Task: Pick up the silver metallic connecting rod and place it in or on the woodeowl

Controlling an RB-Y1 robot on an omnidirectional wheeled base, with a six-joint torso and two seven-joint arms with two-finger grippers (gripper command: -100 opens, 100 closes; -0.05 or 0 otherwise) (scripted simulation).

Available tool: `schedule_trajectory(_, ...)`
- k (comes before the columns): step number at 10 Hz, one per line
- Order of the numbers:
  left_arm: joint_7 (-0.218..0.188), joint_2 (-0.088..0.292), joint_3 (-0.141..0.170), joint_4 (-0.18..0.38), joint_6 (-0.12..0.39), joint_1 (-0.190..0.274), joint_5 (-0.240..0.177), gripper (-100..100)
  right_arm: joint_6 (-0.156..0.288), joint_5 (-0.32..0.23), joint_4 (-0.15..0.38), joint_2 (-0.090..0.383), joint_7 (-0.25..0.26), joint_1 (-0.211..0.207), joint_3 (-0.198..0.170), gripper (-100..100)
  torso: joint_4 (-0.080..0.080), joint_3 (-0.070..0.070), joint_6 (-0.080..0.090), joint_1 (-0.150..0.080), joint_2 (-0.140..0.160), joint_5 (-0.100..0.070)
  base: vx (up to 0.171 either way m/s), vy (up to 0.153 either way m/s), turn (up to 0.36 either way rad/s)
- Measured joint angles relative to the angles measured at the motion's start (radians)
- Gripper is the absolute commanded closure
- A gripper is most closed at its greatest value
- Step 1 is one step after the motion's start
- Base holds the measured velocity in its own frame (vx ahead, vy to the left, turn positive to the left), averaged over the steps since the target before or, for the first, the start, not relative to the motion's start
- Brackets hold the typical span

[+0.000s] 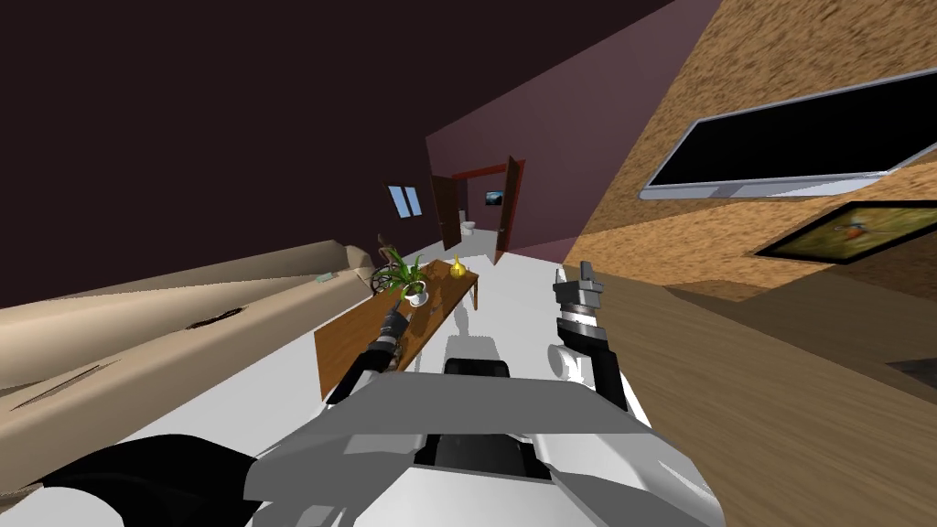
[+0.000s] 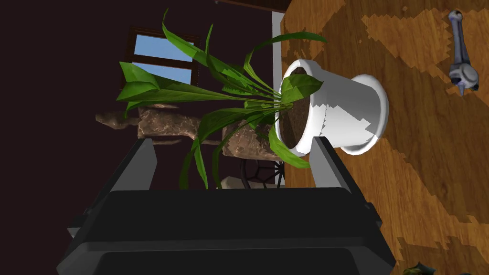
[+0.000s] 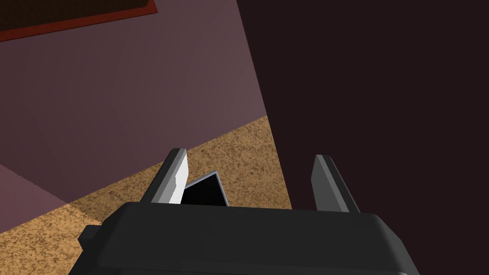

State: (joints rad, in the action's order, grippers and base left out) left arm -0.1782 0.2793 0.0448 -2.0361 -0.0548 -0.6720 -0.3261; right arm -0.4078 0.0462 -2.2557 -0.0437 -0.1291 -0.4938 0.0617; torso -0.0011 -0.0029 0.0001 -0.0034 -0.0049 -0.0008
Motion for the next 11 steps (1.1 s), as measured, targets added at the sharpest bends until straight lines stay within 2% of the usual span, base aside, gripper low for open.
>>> schedule_trajectory(4, -0.055, 0.018, 0.015, 0.041, 0.088, -0.028, -0.057, -100, 0.0, 0.0, 0.0, 0.0, 0.0, 0.0, 0.0, 0, 0.0, 0.001, 0.0, 0.001, 0.001, 0.0, 0.075, -0.027, -0.131)
schedule_trajectory(5, -0.084, 0.041, 0.029, 0.078, 0.12, -0.023, -0.09, -100, 0.0, 0.0, 0.0, 0.0, 0.0, 0.0, 0.0, 0, 0.0, 0.0, 0.0, 0.001, -0.001, 0.0, 0.139, -0.039, -0.158)
schedule_trajectory(6, -0.106, 0.034, 0.036, 0.088, 0.164, -0.034, -0.109, -100, 0.0, 0.0, 0.0, 0.0, 0.0, 0.0, 0.0, 0, -0.001, -0.002, 0.0, 0.0, -0.003, 0.0, 0.164, -0.04, -0.212)
schedule_trajectory(7, -0.126, 0.036, 0.029, 0.11, 0.183, -0.072, -0.134, -100, 0.0, 0.0, 0.0, 0.0, 0.0, 0.0, 0.0, 0, -0.001, -0.002, 0.0, 0.0, -0.004, 0.0, 0.119, -0.022, -0.058)
schedule_trajectory(8, -0.141, 0.045, 0.03, 0.129, 0.193, -0.076, -0.149, -100, 0.0, 0.0, 0.0, 0.0, 0.0, 0.0, 0.0, 0, -0.001, -0.002, -0.001, 0.001, -0.003, 0.0, 0.108, -0.017, -0.086)
schedule_trajectory(9, -0.161, 0.058, 0.044, 0.136, 0.225, -0.082, -0.173, -100, 0.0, 0.0, 0.0, 0.0, 0.0, 0.0, 0.0, 0, 0.0, -0.001, 0.0, 0.001, -0.002, 0.0, 0.15, -0.035, -0.203)
schedule_trajectory(10, -0.18, 0.049, 0.051, 0.143, 0.265, -0.099, -0.189, -100, 0.0, 0.0, 0.0, 0.0, 0.0, 0.0, 0.0, 0, -0.001, -0.002, 0.0, 0.0, -0.004, 0.0, 0.126, -0.026, -0.076)
schedule_trajectory(11, -0.193, 0.059, 0.053, 0.163, 0.282, -0.099, -0.204, -100, 0.0, 0.0, 0.0, 0.0, 0.0, 0.0, 0.0, 0, -0.001, -0.002, -0.001, 0.001, -0.003, 0.0, 0.122, -0.022, -0.109)
